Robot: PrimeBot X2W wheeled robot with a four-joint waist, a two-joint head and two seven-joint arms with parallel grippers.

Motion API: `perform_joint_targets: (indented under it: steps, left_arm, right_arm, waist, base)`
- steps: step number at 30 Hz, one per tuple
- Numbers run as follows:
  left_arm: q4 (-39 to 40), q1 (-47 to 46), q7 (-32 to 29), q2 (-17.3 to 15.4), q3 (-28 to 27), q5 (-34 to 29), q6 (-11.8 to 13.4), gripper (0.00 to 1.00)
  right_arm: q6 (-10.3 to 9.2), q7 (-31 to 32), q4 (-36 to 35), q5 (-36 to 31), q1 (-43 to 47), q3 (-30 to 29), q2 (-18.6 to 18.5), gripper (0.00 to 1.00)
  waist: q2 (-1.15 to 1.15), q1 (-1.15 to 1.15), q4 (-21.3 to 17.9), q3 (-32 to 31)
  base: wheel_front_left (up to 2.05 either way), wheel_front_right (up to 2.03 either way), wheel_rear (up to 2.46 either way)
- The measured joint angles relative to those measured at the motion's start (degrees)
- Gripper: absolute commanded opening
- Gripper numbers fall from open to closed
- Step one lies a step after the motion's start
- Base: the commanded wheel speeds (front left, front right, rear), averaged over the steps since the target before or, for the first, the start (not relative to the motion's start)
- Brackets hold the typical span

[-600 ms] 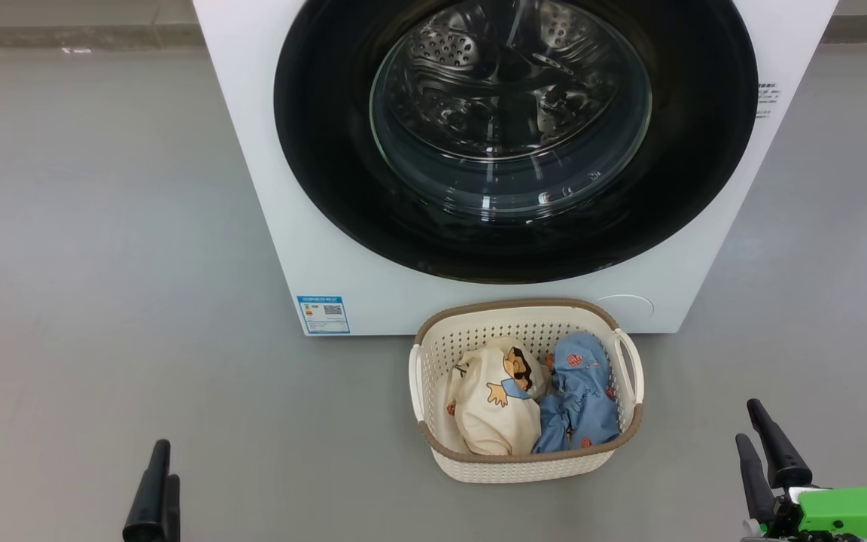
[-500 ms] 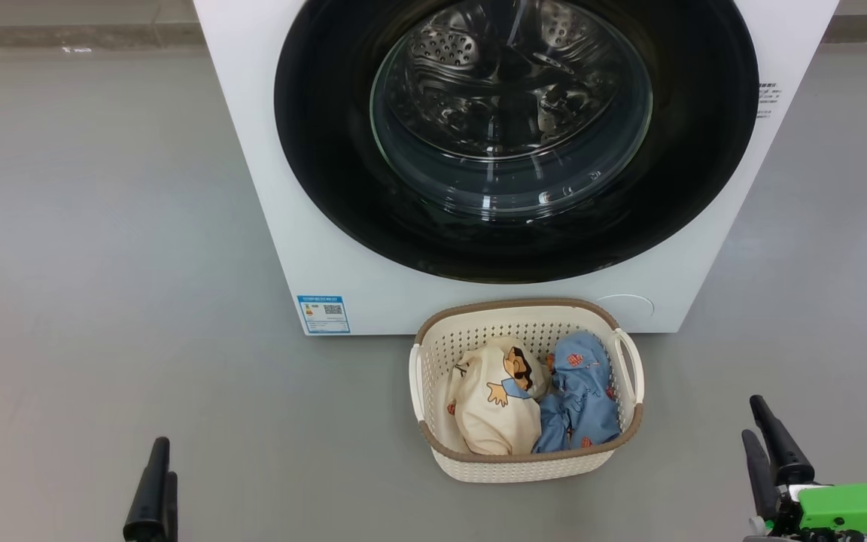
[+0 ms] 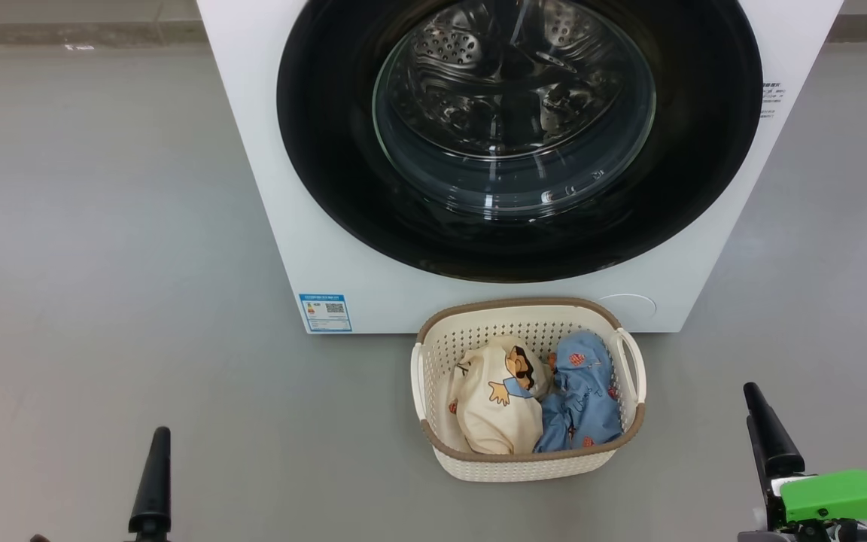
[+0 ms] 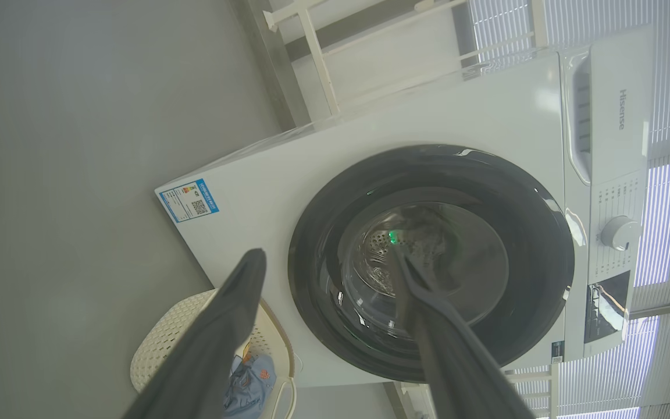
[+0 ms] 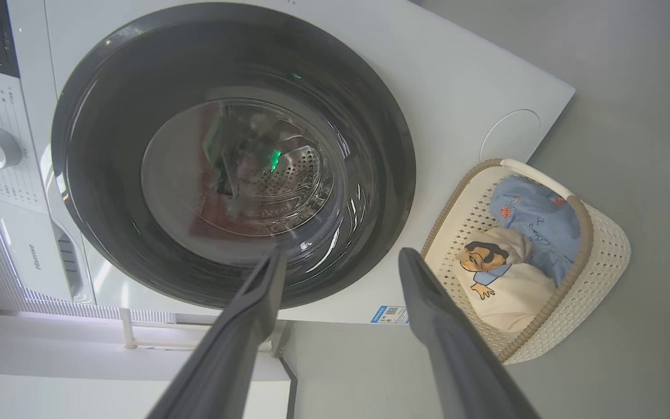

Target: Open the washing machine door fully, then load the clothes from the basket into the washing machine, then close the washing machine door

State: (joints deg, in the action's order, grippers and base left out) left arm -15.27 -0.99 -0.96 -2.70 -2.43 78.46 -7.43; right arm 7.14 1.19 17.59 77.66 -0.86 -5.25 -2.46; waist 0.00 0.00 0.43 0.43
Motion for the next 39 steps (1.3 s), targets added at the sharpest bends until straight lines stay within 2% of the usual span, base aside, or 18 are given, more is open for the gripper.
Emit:
perform_joint_targets:
  steps: [26, 39]
  left_arm:
    - [1.49, -0.25, 4.09, -1.38, 0.49, -20.25, 0.00, 1.00]
    - [2.57, -1.37, 6.10, -1.75, 0.97, -28.67, -0.01, 1.00]
  right_arm:
    - [0.00, -4.19, -2.46, -20.49, -1.25, 3.18, -2.04, 1.00]
    - [0.01, -6.36, -3.04, -28.08, -2.33, 4.89, -3.09, 1.00]
  waist:
    - [0.00, 0.00, -0.06, -0.01]
    - [0.00, 0.00, 0.18, 0.24]
  base:
    - [0.00, 0.00, 0.00]
    - [0.00, 0.00, 0.00]
